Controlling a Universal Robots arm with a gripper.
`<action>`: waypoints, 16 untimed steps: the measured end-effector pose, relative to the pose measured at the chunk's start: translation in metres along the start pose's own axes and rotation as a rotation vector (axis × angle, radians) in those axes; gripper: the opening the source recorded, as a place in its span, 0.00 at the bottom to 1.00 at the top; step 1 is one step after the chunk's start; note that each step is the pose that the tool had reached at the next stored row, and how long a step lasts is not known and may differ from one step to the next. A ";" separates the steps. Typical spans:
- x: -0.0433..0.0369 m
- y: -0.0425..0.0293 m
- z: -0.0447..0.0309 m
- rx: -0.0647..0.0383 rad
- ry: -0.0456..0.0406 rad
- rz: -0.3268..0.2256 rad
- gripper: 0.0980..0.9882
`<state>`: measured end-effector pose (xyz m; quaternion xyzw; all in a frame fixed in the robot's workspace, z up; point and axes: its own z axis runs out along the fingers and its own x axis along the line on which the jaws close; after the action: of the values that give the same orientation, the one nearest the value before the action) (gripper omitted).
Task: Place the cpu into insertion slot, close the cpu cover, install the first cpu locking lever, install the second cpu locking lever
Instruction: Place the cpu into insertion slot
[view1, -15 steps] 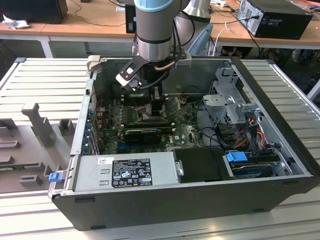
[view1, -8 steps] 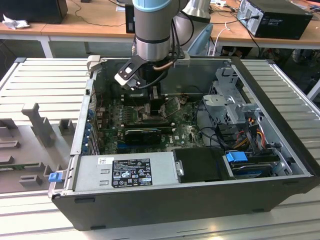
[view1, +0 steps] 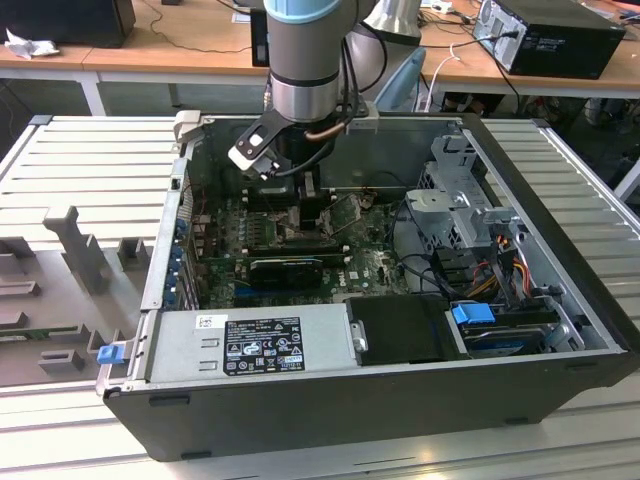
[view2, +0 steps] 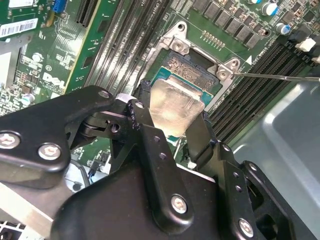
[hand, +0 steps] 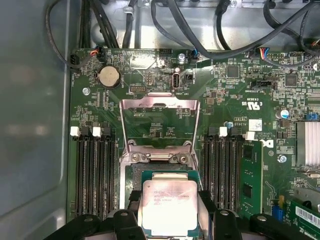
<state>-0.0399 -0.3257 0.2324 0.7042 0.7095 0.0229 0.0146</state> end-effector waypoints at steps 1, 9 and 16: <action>0.0021 -0.0008 0.0003 0.000 0.0000 0.000 0.48; 0.0044 -0.0030 0.0180 0.000 0.0001 0.000 0.48; 0.0054 -0.0039 0.0246 0.002 -0.0005 0.010 0.48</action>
<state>-0.0426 -0.3200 0.2077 0.7079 0.7059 0.0220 0.0138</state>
